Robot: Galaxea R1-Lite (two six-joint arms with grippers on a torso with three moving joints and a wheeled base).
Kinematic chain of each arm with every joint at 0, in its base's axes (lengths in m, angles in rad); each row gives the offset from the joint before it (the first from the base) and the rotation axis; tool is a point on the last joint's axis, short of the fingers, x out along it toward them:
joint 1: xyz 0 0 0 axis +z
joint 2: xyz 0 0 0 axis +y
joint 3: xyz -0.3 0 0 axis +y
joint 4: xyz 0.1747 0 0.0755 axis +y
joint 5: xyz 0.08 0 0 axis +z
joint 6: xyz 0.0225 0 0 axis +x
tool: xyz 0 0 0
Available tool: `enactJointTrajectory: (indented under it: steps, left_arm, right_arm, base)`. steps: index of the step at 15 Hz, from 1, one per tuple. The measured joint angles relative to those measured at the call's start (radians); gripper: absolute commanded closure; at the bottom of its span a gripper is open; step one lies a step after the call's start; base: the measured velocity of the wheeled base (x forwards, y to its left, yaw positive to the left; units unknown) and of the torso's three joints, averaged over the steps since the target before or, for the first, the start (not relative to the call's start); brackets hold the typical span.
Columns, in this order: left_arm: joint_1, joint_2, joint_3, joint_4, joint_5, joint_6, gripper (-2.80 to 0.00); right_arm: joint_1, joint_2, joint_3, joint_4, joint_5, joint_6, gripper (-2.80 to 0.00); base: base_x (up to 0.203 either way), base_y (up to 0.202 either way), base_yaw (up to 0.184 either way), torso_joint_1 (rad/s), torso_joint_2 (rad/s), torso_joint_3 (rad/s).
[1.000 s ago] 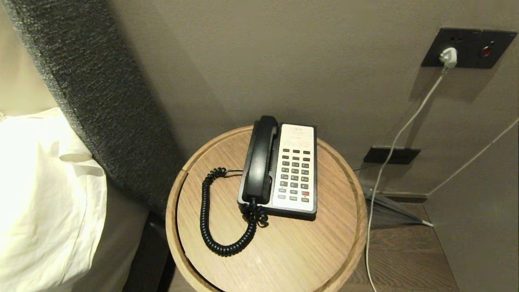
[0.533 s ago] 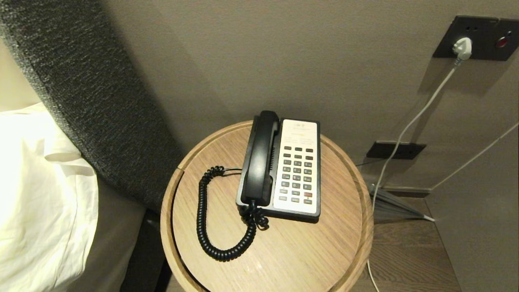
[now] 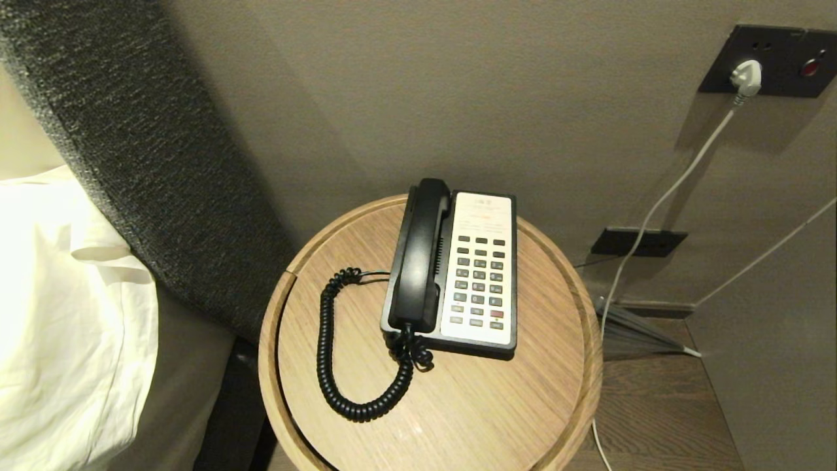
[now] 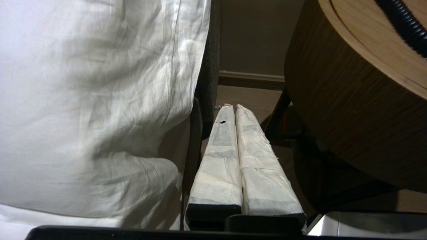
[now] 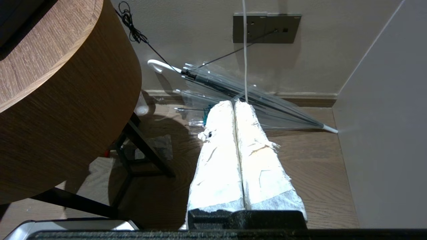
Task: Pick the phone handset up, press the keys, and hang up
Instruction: Pick up the desk phone handset
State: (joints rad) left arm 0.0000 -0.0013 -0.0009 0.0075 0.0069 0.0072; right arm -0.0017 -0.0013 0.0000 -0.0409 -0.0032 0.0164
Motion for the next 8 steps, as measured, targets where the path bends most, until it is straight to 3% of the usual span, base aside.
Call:
enactJointTrajectory:
  steps: [3, 5, 8]
  left_arm:
    - [0.000, 0.017, -0.104, 0.055, -0.030, 0.012, 0.00]
    - [0.002, 0.097, -0.250, 0.124, -0.093, 0.016, 0.00]
    - [0.013, 0.363, -0.535, 0.182, -0.187, 0.024, 0.00]
  right_arm:
    - [0.000, 0.000, 0.000, 0.000, 0.000, -0.001, 0.00]
    - [0.000, 0.000, 0.000, 0.000, 0.000, -0.001, 0.00]
    - [0.000, 0.000, 0.000, 0.000, 0.000, 0.000, 0.00]
  base:
    - [0.000, 0.000, 0.000, 0.000, 0.00, 0.000]
    - [0.000, 0.000, 0.000, 0.000, 0.00, 0.000]
    - [0.000, 0.000, 0.000, 0.000, 0.00, 0.000]
